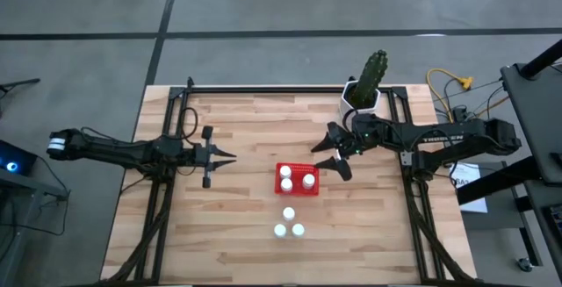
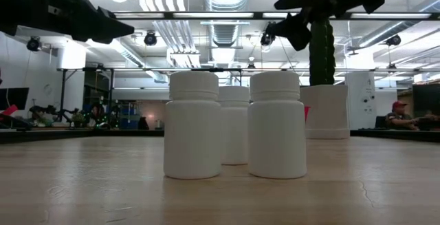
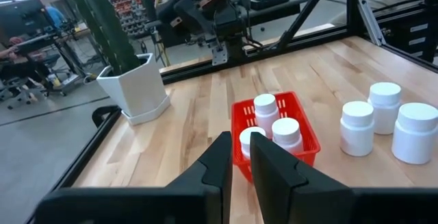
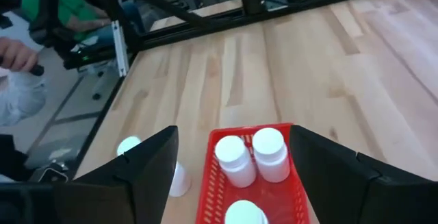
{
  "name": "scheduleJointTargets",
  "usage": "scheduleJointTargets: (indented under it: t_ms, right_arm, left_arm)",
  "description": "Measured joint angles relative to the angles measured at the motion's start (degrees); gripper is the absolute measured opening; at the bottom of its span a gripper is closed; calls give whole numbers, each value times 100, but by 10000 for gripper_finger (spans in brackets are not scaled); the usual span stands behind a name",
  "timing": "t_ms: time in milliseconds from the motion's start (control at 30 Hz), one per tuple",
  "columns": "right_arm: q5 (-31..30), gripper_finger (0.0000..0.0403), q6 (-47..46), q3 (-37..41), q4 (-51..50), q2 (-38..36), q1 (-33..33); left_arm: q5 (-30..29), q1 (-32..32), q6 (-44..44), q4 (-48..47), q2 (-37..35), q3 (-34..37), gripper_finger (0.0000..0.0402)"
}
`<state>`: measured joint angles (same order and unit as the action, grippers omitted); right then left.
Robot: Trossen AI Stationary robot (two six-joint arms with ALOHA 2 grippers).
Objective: Pick and place pill bottles into a basket
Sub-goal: Put the white pill bottle into the red basket
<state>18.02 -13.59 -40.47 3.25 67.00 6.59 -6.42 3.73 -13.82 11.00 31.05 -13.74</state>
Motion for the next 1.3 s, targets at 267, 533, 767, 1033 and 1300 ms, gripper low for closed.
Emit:
scheduleJointTargets:
  t_ms: [267, 533, 767, 1033, 1300]
  right_arm:
    - [-18, 295, -174, 5, 10, 178, 4]
    - [-2, 319, -100, -313, 5, 735, -7]
    - [-4, 320, 269, -664, -1, 1009, -7]
    - [-7, 313, 773, -938, -4, 1199, -9]
    - [-2, 320, 803, -1277, -36, 1283, -9]
  left_arm:
    - [0, 0, 2, 8, -7, 0, 35]
    - [1, 0, 4, 0, -9, -1, 35]
    - [2, 0, 10, -3, -9, -17, 35]
    - [3, 0, 16, -97, -5, -17, 35]
    - [4, 1, 17, -104, -11, -17, 35]
